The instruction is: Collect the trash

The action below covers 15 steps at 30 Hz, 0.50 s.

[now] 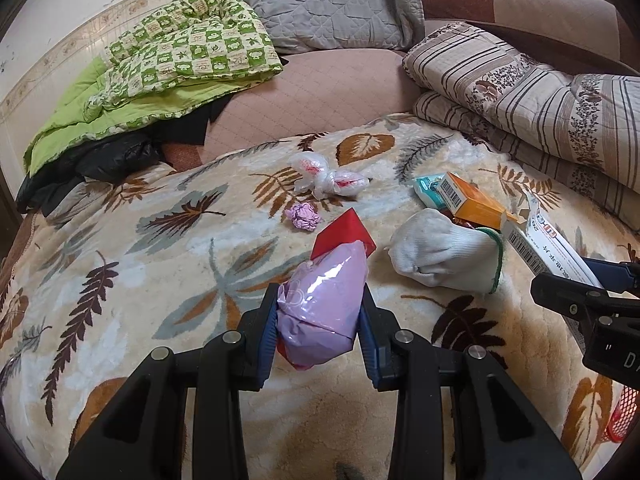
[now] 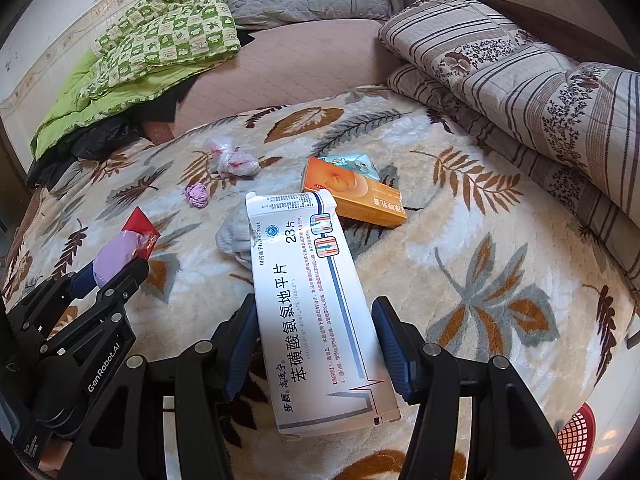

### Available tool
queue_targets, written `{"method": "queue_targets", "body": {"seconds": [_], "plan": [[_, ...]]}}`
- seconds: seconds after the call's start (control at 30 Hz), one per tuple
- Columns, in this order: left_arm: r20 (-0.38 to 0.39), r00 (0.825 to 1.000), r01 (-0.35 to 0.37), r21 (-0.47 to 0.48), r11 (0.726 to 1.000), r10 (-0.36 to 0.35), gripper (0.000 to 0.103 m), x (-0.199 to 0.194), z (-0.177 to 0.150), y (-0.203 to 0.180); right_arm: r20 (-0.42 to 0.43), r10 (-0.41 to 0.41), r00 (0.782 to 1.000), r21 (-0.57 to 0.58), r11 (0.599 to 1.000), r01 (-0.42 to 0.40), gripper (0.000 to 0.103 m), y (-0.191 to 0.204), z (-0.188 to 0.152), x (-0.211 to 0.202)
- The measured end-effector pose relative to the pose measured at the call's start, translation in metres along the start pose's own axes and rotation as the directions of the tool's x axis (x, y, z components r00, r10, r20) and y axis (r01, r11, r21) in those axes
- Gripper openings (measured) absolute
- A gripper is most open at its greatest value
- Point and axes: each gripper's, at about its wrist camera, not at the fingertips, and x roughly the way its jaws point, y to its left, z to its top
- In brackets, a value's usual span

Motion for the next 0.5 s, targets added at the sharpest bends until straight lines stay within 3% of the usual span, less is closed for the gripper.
{"method": "queue_targets", "body": {"seconds": [0.5], "plan": [[0.006, 1.0, 0.001, 0.006, 1.0, -0.001, 0.035, -0.0022, 0.0009, -0.0025, 0.0, -0.011, 1.0, 0.008, 1.0, 0.011, 0.061, -0.0035, -0.0014, -0.0021]]}}
